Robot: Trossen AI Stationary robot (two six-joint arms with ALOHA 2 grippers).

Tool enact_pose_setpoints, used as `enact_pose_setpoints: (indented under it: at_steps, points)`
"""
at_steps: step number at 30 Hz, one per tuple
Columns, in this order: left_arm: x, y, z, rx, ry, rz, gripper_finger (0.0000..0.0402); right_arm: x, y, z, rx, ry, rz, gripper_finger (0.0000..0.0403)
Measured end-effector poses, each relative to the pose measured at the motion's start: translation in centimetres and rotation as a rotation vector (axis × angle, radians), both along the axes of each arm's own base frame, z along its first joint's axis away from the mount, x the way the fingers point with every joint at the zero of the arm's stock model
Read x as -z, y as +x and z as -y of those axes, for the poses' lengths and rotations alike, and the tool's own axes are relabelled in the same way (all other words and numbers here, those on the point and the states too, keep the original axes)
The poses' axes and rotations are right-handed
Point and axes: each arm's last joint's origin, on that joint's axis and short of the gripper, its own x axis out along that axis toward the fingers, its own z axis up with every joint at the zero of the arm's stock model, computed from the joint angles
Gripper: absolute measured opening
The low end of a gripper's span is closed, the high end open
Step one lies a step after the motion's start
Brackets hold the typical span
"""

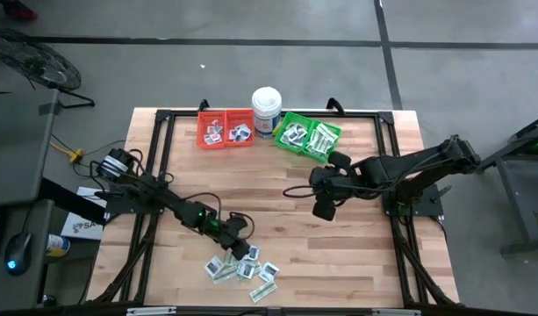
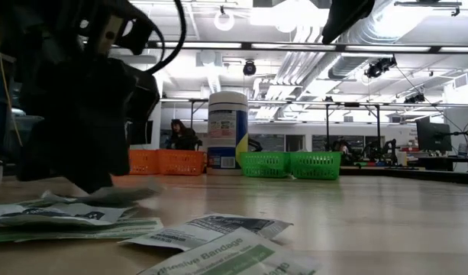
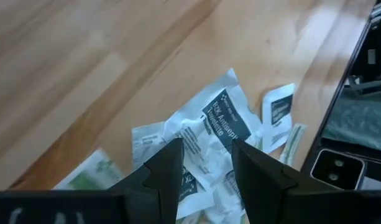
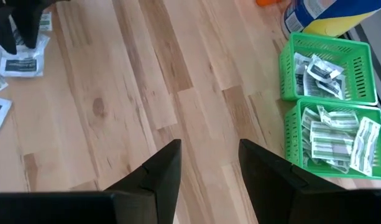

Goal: Pick & Place First Aid Supplies
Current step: Put the black towelette pack into the left green bin

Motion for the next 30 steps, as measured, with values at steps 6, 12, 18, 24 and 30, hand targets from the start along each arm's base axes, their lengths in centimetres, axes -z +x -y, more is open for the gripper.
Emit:
enact_pose_setpoints:
  at_steps: [6,12,18,24,30]
  points:
    - [-0.1,0.4,0.2,-0.002,-0.001,0.007,0.0137,0.0,-0.1,-0.1,-0.027,0.002,-0.014,0.0154]
    - [0.1,0.4,0.1,-0.016,0.017,0.002,0.0137,0.0,-0.1,-0.2,-0.035,0.007,-0.016,0.0154]
    - [0.0,0.5,0.2,0.119,0.149,0.052,0.0137,0.0,0.1,-0.5,-0.071,0.027,-0.008,0.0154]
    - [-2.5,2.2,0.9,0.36,0.415,0.12,0.0137,0.0,0.1,-0.5,-0.072,0.028,-0.008,0.0154]
    - [-6.0,3.6,1.5,0.67,0.723,0.172,0.0137,0.0,0.1,-0.5,-0.072,0.027,-0.007,0.0154]
